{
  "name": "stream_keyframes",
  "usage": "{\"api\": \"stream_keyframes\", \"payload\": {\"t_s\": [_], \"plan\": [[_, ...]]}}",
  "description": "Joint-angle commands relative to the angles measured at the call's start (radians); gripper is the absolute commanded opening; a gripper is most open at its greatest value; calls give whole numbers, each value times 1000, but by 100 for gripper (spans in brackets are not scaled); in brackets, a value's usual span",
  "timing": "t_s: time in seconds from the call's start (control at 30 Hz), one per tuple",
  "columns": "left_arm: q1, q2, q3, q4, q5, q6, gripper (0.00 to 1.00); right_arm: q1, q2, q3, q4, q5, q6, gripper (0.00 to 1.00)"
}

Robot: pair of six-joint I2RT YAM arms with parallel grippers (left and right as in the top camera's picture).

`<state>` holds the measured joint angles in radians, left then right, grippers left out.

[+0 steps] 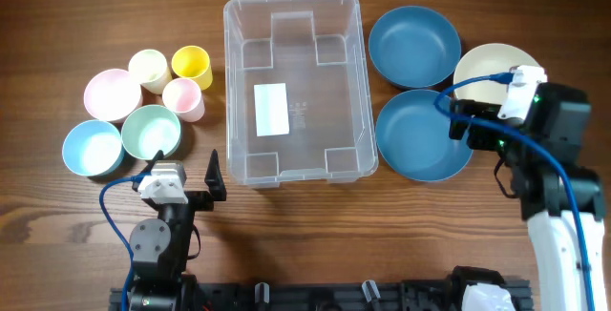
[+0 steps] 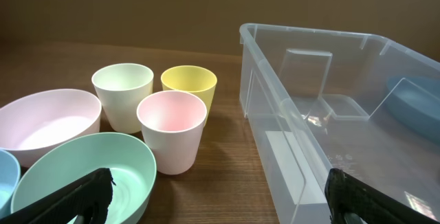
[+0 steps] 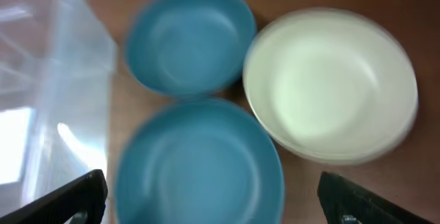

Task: Pack container
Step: 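Reach the right gripper to the lower teal plate rim and grasp it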

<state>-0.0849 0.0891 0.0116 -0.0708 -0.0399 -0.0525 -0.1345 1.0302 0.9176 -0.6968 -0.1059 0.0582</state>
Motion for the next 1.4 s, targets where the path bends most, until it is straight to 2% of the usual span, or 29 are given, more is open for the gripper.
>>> {"api": "stream_keyframes", "payload": {"t_s": [0.0, 0.13, 0.43, 0.67, 1.03, 1.13, 1.23, 1.37], "plan": [[4, 3, -6, 3, -14, 20, 100, -4, 93, 17, -41, 92, 54, 100], [4, 3, -6, 3, -14, 20, 100, -4, 211, 17, -55, 136, 106, 99], [4, 3, -6, 3, -14, 19, 100, -4, 427, 17, -36, 113, 106, 98], [4, 3, -6, 3, -14, 20, 100, -5, 469, 10, 37, 113, 114, 99], [4, 3, -6, 3, -14, 19, 100, -11, 470, -110, 184, 106, 125, 98], [4, 3, -6, 3, -14, 20, 100, -11, 470, -141, 216, 107, 124, 94], [4, 3, -6, 3, -14, 19, 100, -11, 470, -173, 254, 109, 125, 84], [4, 3, -6, 3, -14, 20, 100, -11, 470, -217, 313, 129, 129, 78]]}}
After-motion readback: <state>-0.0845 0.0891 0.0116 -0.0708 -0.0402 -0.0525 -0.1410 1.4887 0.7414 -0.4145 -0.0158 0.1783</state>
